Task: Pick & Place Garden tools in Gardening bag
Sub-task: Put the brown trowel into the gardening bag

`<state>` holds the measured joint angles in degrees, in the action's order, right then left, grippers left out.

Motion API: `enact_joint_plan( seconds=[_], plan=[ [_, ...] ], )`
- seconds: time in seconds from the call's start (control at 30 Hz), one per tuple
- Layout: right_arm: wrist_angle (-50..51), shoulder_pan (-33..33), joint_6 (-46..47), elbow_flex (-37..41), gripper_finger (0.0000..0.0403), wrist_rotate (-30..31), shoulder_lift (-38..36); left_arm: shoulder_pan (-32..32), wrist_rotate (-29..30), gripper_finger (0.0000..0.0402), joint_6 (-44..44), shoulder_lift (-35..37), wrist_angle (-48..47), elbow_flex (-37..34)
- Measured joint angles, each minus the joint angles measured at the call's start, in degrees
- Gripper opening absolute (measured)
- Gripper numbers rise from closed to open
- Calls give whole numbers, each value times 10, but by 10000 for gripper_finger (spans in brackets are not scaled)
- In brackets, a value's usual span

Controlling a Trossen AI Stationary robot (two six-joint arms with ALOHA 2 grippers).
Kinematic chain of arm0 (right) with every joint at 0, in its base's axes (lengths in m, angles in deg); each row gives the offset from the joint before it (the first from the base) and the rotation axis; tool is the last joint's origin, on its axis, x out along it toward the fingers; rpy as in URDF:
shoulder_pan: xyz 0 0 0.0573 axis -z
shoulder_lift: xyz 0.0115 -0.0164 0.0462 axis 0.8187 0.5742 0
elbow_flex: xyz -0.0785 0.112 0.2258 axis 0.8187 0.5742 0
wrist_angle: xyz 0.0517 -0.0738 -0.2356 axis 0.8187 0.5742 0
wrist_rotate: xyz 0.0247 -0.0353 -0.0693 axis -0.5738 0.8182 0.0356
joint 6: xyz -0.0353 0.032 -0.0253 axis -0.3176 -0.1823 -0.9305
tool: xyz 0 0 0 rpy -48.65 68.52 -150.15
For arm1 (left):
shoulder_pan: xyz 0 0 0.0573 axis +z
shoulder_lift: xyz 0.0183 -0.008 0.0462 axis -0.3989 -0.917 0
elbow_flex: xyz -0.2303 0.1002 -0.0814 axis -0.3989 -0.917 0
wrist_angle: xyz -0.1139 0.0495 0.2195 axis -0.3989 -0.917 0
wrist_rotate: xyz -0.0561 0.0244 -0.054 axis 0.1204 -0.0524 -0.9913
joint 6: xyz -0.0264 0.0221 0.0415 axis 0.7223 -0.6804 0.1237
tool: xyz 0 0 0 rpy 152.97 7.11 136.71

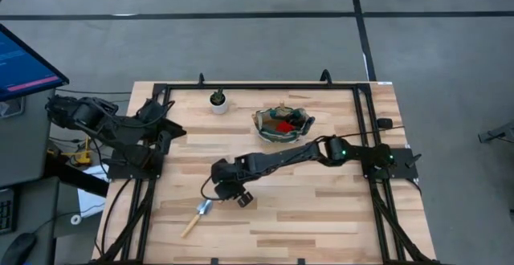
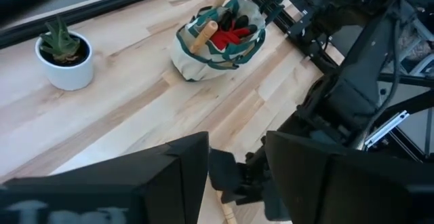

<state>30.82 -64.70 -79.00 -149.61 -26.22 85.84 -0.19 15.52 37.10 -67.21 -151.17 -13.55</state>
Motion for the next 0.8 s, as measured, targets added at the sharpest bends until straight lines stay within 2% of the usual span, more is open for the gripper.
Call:
enact_joint_plan(
  seconds=[0.8],
  plan=[
    [12, 8, 0, 5, 141, 2, 10, 0, -10, 136, -3, 0, 0, 0]
  ],
)
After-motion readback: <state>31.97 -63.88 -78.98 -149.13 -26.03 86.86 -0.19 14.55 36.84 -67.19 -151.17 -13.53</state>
